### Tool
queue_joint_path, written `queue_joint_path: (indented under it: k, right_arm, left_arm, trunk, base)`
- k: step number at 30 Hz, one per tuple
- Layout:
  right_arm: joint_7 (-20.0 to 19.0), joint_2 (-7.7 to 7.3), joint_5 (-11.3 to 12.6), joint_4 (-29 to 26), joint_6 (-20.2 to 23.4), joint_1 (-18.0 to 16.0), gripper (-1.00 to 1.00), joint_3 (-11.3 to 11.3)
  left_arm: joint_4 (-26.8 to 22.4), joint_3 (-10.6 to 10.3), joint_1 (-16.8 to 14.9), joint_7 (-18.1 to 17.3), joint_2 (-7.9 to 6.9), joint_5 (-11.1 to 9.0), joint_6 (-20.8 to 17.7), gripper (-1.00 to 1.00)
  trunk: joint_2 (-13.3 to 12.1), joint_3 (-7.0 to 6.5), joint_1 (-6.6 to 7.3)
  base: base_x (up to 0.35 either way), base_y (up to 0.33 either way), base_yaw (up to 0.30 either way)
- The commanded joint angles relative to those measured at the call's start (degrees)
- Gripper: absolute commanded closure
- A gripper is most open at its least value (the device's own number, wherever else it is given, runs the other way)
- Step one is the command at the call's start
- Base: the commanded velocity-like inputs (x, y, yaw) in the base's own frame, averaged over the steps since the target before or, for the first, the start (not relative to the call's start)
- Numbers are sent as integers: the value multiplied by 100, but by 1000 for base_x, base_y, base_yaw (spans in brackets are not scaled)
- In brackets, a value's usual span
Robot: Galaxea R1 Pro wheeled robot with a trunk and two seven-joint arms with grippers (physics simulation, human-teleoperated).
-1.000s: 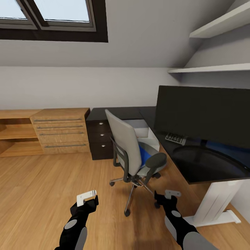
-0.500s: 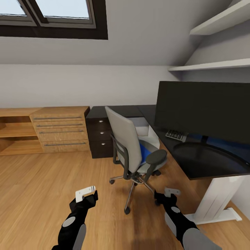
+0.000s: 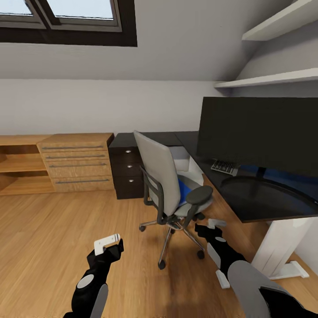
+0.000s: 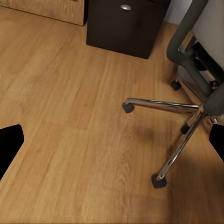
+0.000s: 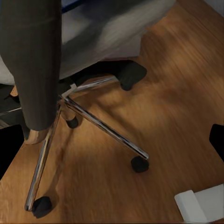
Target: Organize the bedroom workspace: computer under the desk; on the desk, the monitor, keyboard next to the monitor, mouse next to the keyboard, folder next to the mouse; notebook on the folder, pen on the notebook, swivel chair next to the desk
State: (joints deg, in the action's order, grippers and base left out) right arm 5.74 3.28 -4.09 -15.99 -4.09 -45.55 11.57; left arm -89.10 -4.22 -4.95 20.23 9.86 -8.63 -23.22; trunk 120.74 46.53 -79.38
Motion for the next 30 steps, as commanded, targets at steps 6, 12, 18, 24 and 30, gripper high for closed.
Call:
queue_joint_path:
  k: [6,12,18,24,30]
  right_arm:
    - [7,2,136,41,-37,-31,-100,150]
    - [15,-15,154,3,-31,-33,-100,167]
    - [15,-78,160,-13,-44,-32,-100,176]
    - [7,-170,170,-31,-64,-33,-100,182]
    - [-1,-201,221,-126,-122,-31,-100,182]
  left_arm:
    - [-11,-7,34,51,-4,-57,-18,-100]
    - [-43,-36,38,41,8,-155,-943,-100]
    - [-268,-110,39,30,14,-509,-1846,-100]
    - [-280,-121,-225,46,14,-1131,-2424,-100]
    - [-253,-57,-542,45,14,-1214,-2709,-100]
  trunk:
    - [245,114,-132]
    - [485,221,-263]
    - [726,329,-395]
    - [967,437,-527]
    - [1207,545,-659]
  base:
    - [0,0,0]
    - [0,0,0]
    - [0,0,0]
    - [0,0,0]
    - [0,0,0]
